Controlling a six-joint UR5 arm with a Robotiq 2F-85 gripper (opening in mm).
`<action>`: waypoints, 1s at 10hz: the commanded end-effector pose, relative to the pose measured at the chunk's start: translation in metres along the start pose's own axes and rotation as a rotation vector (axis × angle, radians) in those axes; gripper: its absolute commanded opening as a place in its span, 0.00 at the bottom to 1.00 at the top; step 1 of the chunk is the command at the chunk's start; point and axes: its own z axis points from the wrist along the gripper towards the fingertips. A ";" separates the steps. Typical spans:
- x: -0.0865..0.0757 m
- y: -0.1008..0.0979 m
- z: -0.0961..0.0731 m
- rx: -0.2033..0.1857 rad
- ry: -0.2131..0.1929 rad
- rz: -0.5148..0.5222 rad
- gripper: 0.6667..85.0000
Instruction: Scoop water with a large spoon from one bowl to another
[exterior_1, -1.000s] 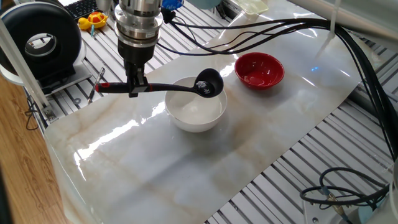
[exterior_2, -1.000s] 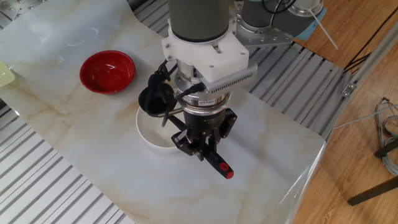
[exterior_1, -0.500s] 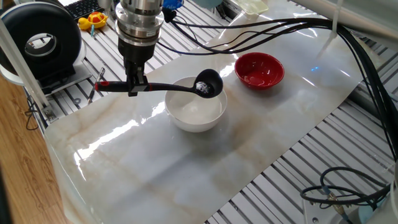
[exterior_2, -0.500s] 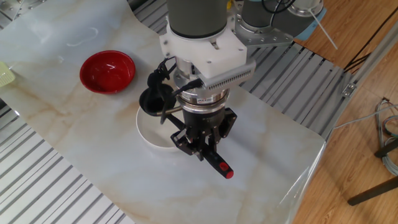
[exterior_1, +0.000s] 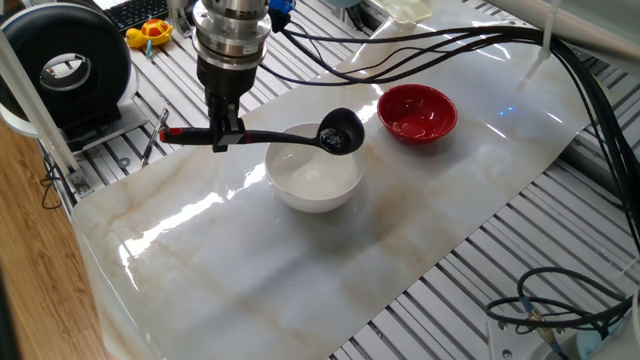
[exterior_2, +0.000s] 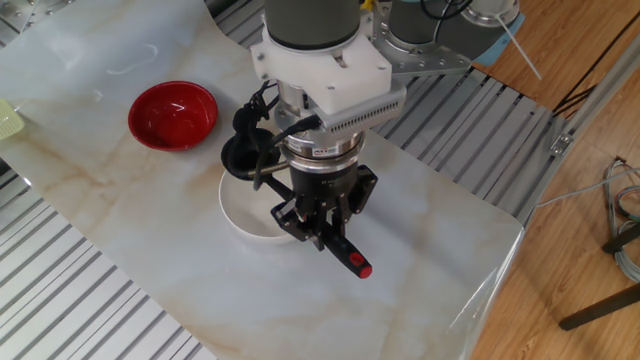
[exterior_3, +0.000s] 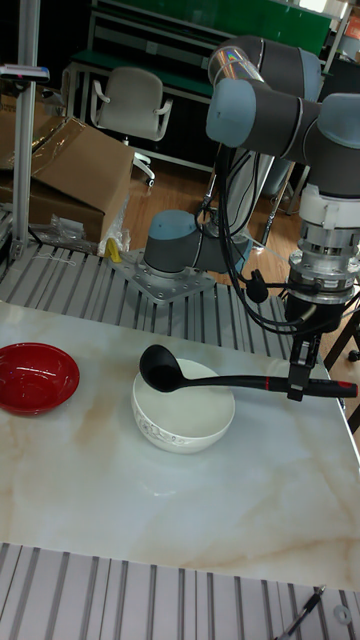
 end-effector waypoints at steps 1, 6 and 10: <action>-0.010 0.000 -0.003 -0.001 -0.046 0.025 0.01; 0.003 0.000 -0.010 0.001 -0.019 0.012 0.01; 0.030 0.004 -0.019 -0.007 -0.012 -0.002 0.01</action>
